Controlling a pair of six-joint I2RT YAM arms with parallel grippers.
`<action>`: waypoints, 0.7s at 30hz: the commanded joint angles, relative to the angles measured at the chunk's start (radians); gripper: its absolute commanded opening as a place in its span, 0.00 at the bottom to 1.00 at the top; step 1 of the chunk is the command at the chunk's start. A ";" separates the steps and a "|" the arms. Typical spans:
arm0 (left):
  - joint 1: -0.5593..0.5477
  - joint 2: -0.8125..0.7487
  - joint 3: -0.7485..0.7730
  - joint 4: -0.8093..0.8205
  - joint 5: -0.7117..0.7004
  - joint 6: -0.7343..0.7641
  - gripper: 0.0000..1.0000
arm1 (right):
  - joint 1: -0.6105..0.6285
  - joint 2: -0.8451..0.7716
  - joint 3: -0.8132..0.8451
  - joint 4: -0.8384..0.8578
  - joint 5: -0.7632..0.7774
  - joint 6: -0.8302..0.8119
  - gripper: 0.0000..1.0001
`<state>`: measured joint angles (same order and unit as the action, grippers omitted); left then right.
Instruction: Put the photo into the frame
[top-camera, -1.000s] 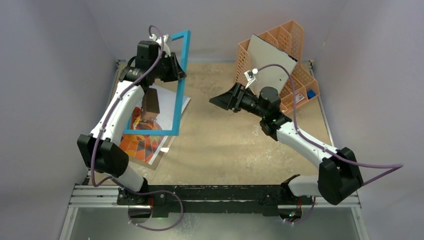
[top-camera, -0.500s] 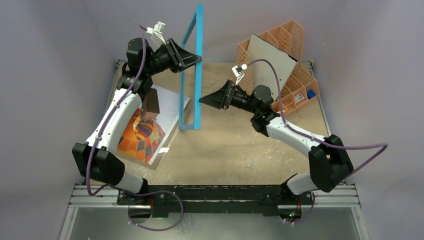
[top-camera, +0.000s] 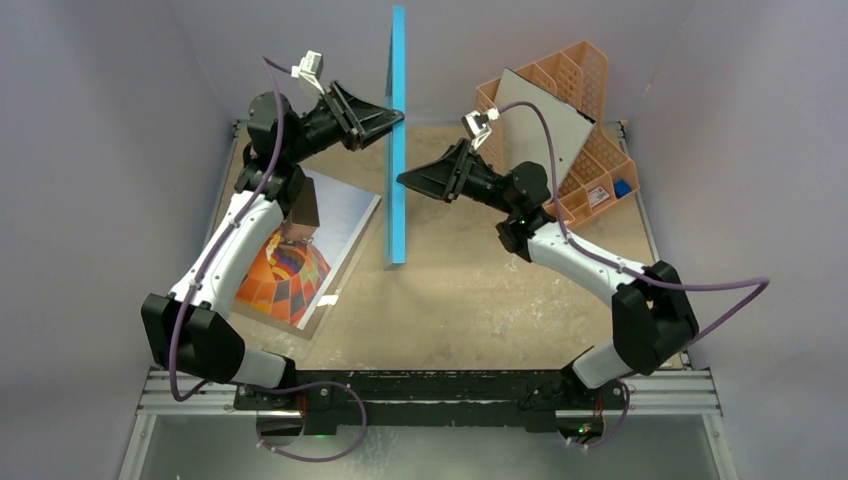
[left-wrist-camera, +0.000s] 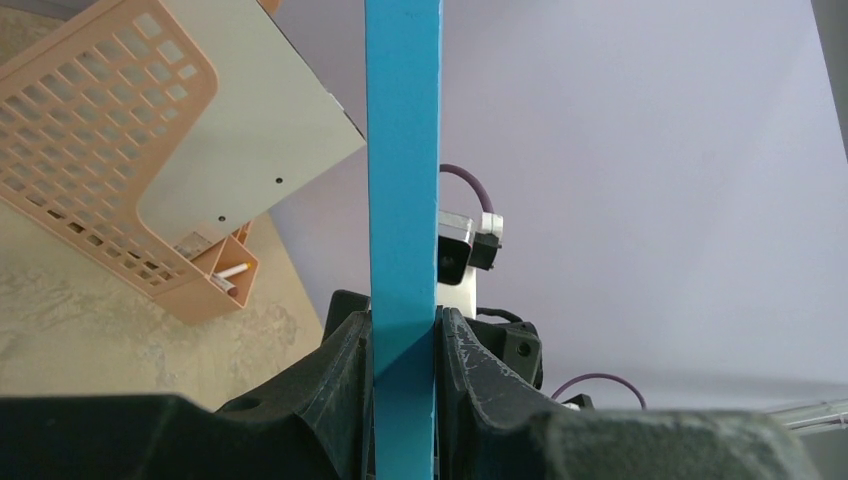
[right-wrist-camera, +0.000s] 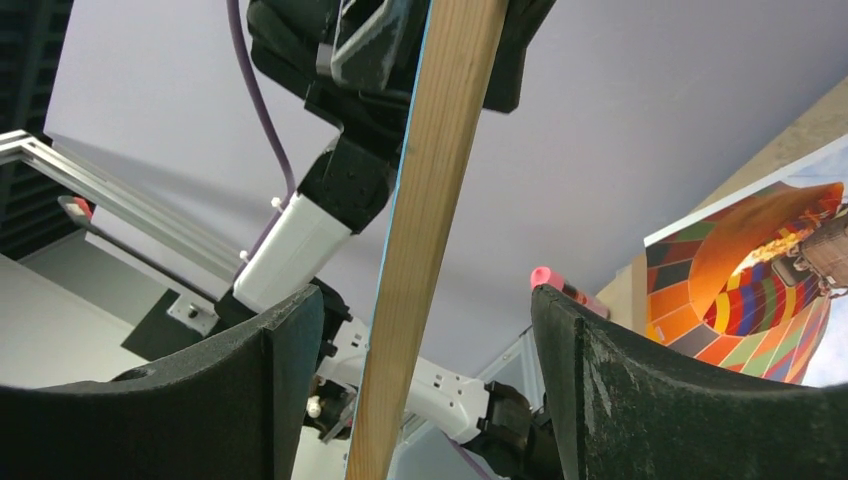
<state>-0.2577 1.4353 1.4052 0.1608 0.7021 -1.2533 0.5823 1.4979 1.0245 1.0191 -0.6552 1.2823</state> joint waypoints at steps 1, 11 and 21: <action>-0.003 -0.077 -0.040 0.184 -0.032 -0.054 0.00 | 0.008 0.026 0.074 0.034 -0.039 0.042 0.78; -0.003 -0.101 -0.097 0.173 -0.050 -0.026 0.00 | 0.020 0.032 0.116 -0.110 -0.038 -0.006 0.45; -0.003 -0.138 -0.098 -0.023 -0.078 0.109 0.40 | 0.019 -0.054 0.119 -0.296 0.024 -0.106 0.04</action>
<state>-0.2573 1.3792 1.2938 0.1642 0.6533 -1.2129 0.6014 1.5177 1.1046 0.7948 -0.6674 1.2613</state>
